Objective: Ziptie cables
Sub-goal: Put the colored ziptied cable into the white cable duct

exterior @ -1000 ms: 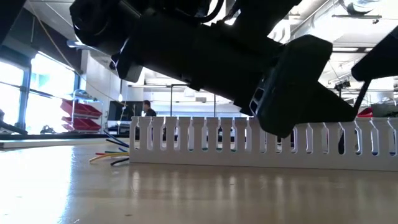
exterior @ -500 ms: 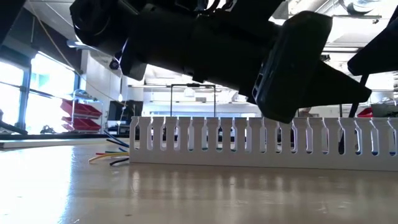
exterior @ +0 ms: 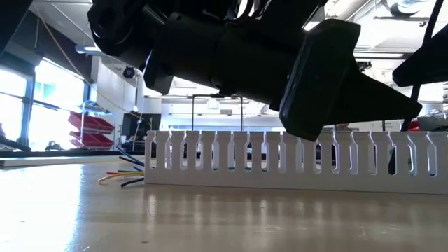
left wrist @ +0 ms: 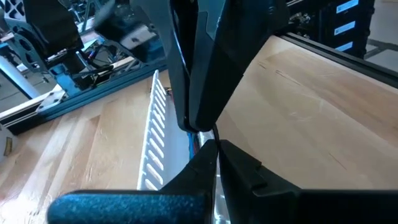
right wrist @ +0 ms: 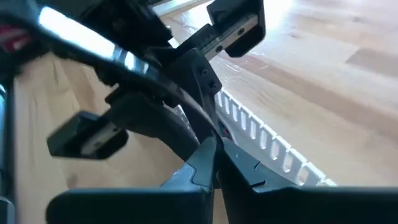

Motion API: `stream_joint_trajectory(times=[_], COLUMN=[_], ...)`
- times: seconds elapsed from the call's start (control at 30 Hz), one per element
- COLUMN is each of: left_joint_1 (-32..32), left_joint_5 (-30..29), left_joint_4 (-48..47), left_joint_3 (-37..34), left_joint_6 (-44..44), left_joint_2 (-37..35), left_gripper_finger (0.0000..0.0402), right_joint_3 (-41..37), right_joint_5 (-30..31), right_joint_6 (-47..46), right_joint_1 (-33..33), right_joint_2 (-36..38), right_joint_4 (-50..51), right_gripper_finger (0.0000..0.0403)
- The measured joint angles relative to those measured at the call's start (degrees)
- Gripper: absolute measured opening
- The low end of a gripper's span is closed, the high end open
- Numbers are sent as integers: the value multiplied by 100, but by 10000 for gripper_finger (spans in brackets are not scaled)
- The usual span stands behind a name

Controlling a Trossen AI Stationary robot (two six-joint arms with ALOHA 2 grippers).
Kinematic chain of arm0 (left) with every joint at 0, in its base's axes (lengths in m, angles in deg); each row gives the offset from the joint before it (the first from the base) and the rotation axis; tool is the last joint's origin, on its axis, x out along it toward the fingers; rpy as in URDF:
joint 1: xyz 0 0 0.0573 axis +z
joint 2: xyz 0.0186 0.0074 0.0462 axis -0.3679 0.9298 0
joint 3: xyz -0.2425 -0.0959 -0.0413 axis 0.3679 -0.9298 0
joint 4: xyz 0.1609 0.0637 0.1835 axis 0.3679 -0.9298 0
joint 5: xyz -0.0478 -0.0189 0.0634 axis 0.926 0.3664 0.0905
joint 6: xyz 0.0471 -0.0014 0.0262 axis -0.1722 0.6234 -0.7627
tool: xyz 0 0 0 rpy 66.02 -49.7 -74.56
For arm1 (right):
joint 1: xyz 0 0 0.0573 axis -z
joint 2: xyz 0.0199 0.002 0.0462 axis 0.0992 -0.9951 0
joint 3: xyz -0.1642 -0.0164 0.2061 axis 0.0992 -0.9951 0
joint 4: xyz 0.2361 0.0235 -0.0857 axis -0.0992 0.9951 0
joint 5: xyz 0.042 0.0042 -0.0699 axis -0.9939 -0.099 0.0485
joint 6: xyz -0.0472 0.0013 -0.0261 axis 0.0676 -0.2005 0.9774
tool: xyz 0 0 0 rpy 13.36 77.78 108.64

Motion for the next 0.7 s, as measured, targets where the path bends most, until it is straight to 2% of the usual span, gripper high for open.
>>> stream_joint_trajectory(times=[0.13,0.23,0.3,0.37,0.43,0.47,0.7], left_joint_1=[-2,-2,-2,-2,-2,-2,-2], left_joint_5=[1,2,4,4,4,4,66], left_joint_4=[-30,-91,-125,-147,-172,-179,-211], left_joint_3=[0,0,0,0,0,0,0], left_joint_6=[0,-2,-2,-18,-62,-78,-153], left_joint_2=[0,0,0,0,0,0,0], left_gripper_finger=[0,0,0,0,0,0,0], right_joint_3=[0,0,0,0,0,0,0], right_joint_5=[-223,-772,-1292,-2062,-2881,-3083,-2994], right_joint_6=[699,1536,2317,3232,4178,4522,6568], right_joint_1=[-9,-6,-18,-19,-20,-21,111], right_joint_2=[292,630,870,1111,1310,1385,1621], right_joint_4=[301,404,398,347,301,317,93], right_gripper_finger=[33,77,108,133,148,152,155])
